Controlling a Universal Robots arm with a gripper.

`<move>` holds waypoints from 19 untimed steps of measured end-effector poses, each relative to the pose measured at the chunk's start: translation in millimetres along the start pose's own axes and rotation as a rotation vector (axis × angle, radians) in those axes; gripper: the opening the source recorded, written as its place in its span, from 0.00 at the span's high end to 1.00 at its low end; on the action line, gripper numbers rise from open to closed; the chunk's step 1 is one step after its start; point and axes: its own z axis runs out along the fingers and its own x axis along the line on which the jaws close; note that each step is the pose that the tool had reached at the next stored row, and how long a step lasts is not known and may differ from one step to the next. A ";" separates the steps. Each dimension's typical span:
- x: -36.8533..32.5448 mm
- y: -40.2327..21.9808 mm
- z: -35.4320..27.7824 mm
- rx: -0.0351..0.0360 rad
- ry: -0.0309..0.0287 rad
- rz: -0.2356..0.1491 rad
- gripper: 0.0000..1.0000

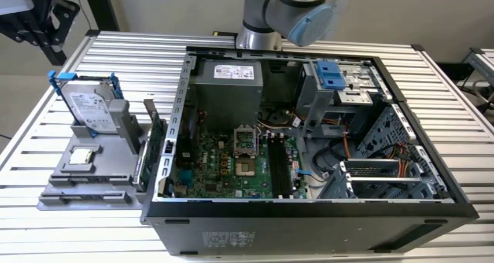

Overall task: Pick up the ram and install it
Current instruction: 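Reach for the ram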

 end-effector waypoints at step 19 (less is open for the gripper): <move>2.5 -7.4 0.1 0.0000 0.0004 0.000 1.00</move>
